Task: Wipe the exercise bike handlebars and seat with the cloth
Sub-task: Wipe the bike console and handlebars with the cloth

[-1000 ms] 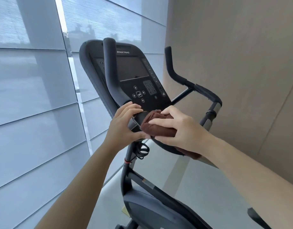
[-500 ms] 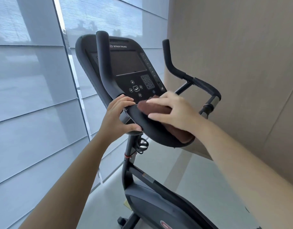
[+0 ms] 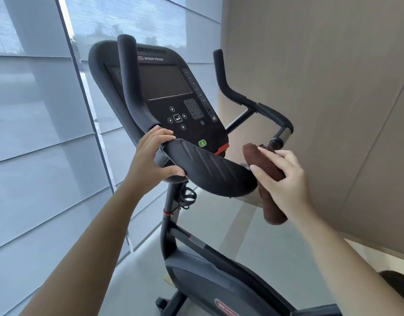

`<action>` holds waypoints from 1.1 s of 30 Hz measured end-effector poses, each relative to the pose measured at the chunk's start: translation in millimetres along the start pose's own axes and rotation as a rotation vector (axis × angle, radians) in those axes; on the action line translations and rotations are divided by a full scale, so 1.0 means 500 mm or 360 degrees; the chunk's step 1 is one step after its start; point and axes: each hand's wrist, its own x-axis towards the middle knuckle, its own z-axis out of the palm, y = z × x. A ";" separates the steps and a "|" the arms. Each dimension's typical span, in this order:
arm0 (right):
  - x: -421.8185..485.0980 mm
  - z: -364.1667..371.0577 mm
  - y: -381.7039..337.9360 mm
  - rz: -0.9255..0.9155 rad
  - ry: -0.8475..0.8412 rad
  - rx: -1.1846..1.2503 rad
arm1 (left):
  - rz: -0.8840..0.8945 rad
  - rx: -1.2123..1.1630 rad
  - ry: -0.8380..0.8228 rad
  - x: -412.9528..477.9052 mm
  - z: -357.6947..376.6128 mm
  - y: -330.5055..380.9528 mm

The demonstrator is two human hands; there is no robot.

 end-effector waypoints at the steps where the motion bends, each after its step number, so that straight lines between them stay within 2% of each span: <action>1: -0.009 0.024 -0.012 0.0021 0.0148 0.0051 | -0.0023 0.0004 -0.0004 -0.001 0.000 0.001; 4: -0.032 0.092 -0.027 0.0025 0.0539 -0.0033 | -0.0047 0.0006 0.0015 -0.002 0.000 0.005; 8: -0.040 0.134 -0.036 0.0217 0.0975 0.0069 | -0.0026 -0.0003 0.0025 -0.003 0.004 0.006; 13: -0.059 0.188 -0.080 0.0635 0.1541 0.0370 | 0.0075 -0.0027 0.0036 -0.004 0.013 0.001; 20: -0.058 0.256 -0.135 0.0659 0.1980 0.0448 | 0.0152 -0.0038 0.0048 -0.003 0.017 -0.005; 24: -0.073 0.272 -0.150 0.0565 0.1895 0.0374 | 0.0145 -0.0054 0.0048 -0.003 0.011 -0.006; 33: -0.039 0.154 -0.080 0.0485 0.1116 0.0138 | 0.0163 -0.0231 0.0109 0.001 0.026 -0.016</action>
